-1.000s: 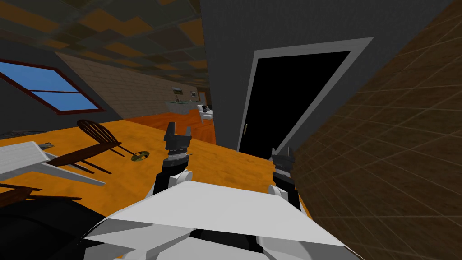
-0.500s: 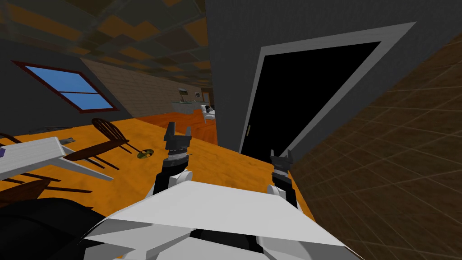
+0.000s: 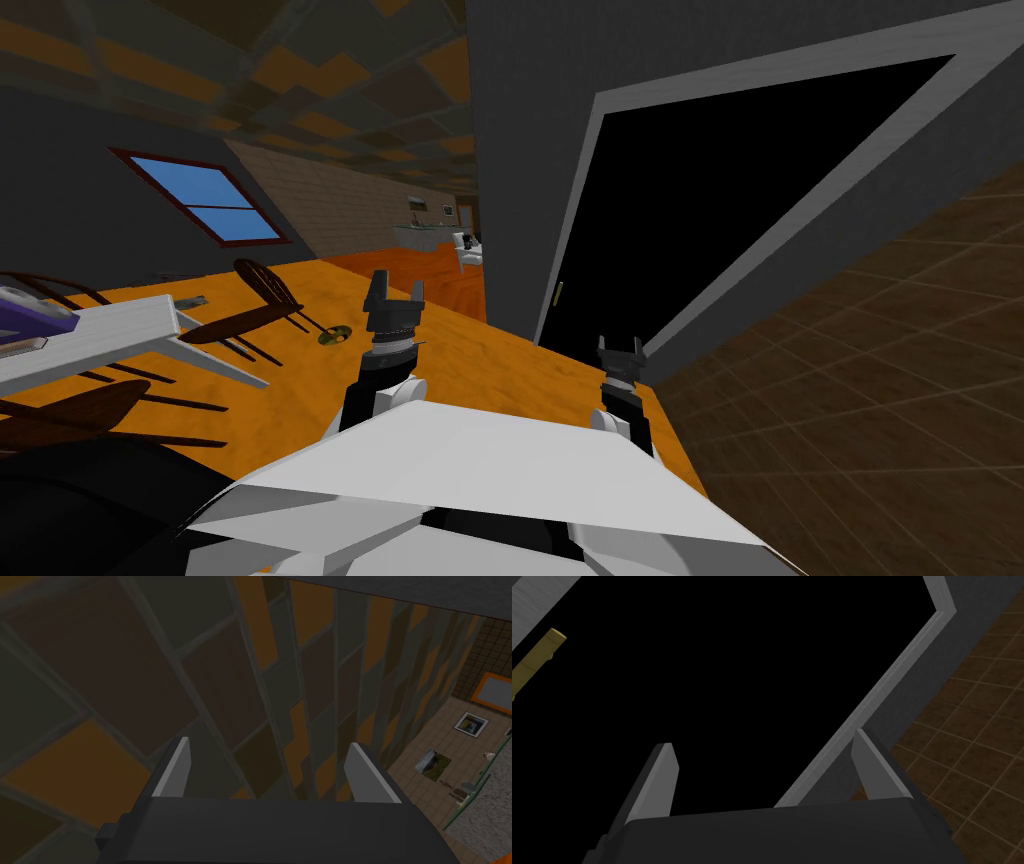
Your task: Pull the door open
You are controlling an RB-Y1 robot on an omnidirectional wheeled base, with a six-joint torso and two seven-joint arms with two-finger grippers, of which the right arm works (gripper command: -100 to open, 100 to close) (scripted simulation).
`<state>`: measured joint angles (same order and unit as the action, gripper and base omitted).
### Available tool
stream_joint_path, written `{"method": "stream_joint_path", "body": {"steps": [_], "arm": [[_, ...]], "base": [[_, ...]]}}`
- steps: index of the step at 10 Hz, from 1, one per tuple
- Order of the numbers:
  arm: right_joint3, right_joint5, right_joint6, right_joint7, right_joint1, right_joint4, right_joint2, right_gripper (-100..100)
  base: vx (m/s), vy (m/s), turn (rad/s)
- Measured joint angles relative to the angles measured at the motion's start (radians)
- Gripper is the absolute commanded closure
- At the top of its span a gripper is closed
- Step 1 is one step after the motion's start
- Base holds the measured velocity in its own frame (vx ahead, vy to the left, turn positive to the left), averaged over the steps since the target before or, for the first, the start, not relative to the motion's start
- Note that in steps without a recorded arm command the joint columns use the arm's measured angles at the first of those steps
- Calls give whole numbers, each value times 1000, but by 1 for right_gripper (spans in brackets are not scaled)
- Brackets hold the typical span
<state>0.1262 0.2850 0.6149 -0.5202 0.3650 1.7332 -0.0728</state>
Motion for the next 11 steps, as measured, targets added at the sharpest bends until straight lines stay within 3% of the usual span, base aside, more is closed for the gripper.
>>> {"method": "stream_joint_path", "body": {"steps": [10, 11], "arm": [[32, 97, 55, -194, -82, -240, -9, -100], [34, 107, 67, -216, -97, -280, -12, -100]], "base": [[95, -21, 124], [96, -23, 100]]}}
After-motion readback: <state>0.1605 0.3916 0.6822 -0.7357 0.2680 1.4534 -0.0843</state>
